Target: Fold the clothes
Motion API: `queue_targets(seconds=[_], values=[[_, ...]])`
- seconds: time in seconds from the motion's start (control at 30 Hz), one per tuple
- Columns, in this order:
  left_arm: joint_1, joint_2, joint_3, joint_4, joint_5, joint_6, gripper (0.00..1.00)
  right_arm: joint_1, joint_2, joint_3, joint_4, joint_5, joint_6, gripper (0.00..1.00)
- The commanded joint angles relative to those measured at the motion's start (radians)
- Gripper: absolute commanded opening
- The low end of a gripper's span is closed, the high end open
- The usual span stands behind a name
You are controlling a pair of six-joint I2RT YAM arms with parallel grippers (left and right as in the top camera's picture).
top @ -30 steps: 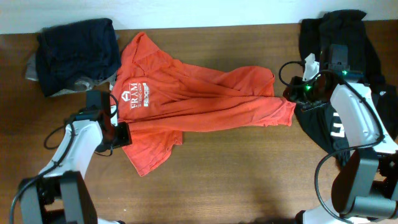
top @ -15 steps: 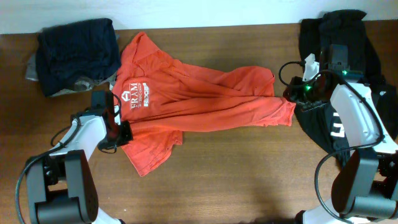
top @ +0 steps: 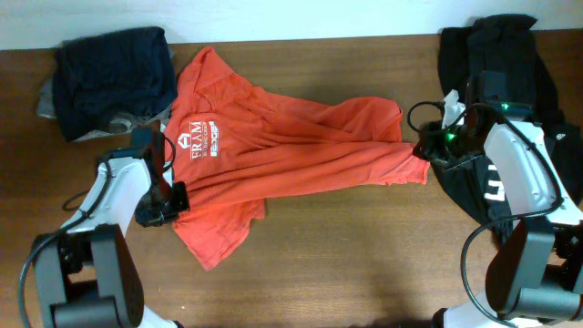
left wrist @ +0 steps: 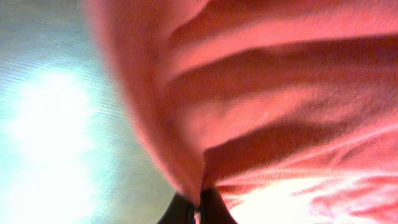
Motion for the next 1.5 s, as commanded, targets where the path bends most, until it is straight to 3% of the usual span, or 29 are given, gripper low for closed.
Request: queue_targets(seconds=[0.0,0.33,0.6,0.9,1.03,1.27,1.3,1.33,1.37,1.47], values=[[0.021,-0.079,0.029,-0.031,-0.074,0.002,0.01,-0.008,-0.014,0.018,-0.035,0.033,0.005,0.38],[0.143,-0.295,0.044,-0.113,-0.076,0.002,0.01,-0.008,-0.014,0.013,-0.138,0.057,0.012,0.45],[0.154,-0.477,0.046,-0.06,-0.055,0.002,0.01,-0.006,-0.014,-0.068,-0.124,-0.005,0.031,0.45],[0.152,-0.481,0.045,-0.01,-0.001,0.002,0.01,0.058,-0.014,-0.22,0.002,-0.151,0.028,0.45],[0.152,-0.481,0.045,0.003,-0.001,0.002,0.01,0.12,-0.014,-0.269,0.094,-0.154,0.06,0.45],[0.152,-0.481,0.045,0.005,-0.001,0.002,0.01,0.218,-0.014,-0.284,0.105,-0.15,0.066,0.46],[0.152,-0.481,0.045,0.006,-0.002,0.002,0.01,0.225,-0.014,-0.284,0.105,-0.15,0.066,0.41],[0.152,-0.481,0.045,0.006,-0.002,0.002,0.01,0.23,-0.014,-0.284,0.102,-0.148,0.069,0.12],[0.152,-0.481,0.045,0.006,-0.005,0.002,0.01,0.229,-0.014,-0.284,0.095,-0.145,0.077,0.04],[0.152,-0.481,0.046,0.006,-0.005,0.003,0.01,0.212,-0.023,-0.283,0.048,-0.133,0.08,0.04]])
